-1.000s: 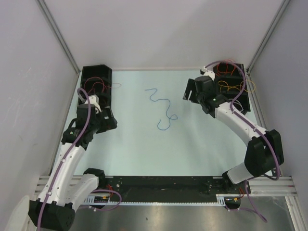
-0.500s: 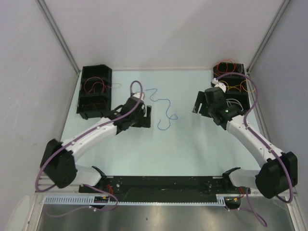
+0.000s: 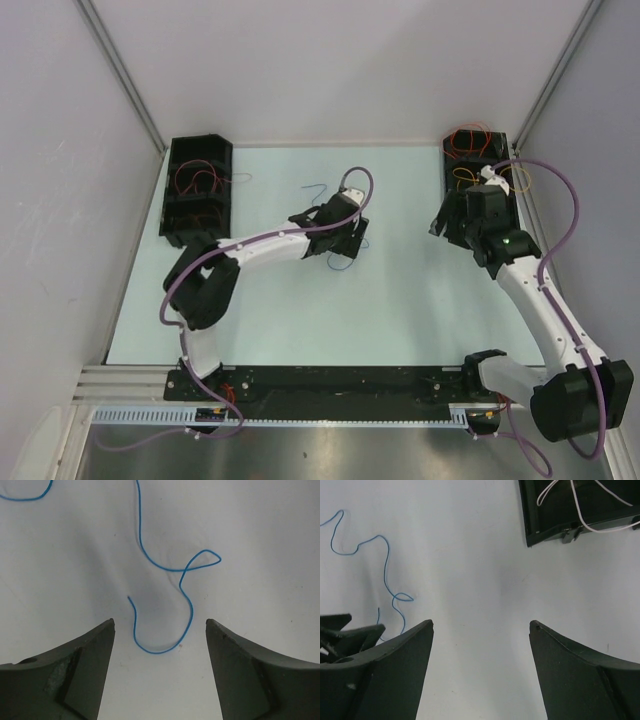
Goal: Untangle the cables
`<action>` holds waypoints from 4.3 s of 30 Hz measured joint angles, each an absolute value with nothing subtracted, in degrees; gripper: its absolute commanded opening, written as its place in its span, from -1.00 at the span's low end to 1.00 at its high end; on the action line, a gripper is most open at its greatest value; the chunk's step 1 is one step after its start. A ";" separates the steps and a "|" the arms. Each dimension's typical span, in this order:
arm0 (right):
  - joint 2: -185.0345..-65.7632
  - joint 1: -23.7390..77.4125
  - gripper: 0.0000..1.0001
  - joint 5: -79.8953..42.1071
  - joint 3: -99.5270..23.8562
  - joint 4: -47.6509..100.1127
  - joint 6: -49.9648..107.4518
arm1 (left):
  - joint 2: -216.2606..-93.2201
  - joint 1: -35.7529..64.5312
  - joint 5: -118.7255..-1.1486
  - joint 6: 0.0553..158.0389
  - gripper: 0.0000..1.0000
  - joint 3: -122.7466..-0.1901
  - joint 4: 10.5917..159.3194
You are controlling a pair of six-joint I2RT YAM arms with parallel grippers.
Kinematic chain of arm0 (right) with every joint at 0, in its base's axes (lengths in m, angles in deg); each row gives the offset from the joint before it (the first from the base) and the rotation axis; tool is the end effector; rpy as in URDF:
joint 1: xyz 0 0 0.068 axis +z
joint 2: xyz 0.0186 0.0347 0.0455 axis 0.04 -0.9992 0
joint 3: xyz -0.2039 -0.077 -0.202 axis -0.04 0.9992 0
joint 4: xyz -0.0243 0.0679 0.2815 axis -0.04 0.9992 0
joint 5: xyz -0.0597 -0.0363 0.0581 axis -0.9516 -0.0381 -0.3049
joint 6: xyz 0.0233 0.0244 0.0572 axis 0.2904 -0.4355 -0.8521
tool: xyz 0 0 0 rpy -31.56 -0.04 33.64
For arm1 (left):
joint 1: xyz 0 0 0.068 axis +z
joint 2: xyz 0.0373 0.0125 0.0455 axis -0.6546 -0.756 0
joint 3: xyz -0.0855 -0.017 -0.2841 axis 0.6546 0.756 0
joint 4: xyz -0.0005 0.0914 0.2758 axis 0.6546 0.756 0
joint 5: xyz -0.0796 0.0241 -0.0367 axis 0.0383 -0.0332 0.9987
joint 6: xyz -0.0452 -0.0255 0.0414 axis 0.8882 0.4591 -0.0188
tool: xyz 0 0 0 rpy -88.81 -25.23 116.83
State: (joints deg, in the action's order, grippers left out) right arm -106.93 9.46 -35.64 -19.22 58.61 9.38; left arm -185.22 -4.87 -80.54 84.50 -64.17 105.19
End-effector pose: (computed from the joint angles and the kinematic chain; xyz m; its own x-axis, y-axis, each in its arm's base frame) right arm 0.2619 0.0460 0.3244 -0.5830 0.3236 -0.7452 0.1975 0.9462 0.2563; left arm 0.3210 -0.3135 0.2061 -0.6810 0.2890 -0.6728 0.4212 0.9062 -0.0371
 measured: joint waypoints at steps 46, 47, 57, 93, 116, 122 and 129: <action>-107.87 9.09 0.61 -28.99 -16.42 58.06 10.81 | -205.46 -7.49 -84.54 74.63 -0.99 -92.32 110.50; -107.87 9.09 0.61 -28.99 -16.42 58.02 10.81 | -205.31 -7.10 -84.62 75.00 -0.99 -93.59 111.33; -108.06 8.91 0.61 -28.05 -15.85 57.45 10.81 | -199.32 5.25 -88.01 77.07 -0.99 -111.60 124.64; -108.57 8.71 0.59 -24.05 -14.45 56.16 10.81 | -167.10 33.73 -95.95 74.67 -0.99 -104.91 124.66; -108.57 8.71 0.59 -23.62 -13.60 55.77 10.78 | -171.01 40.57 -92.51 78.19 -0.99 -91.08 119.24; -108.57 8.69 0.59 -23.57 -13.60 55.77 10.78 | -176.11 43.63 -90.44 80.29 -0.99 -88.52 118.37; -108.57 8.47 0.59 -22.98 -13.60 55.74 10.78 | -181.24 47.65 -91.49 82.71 -0.99 -86.09 118.70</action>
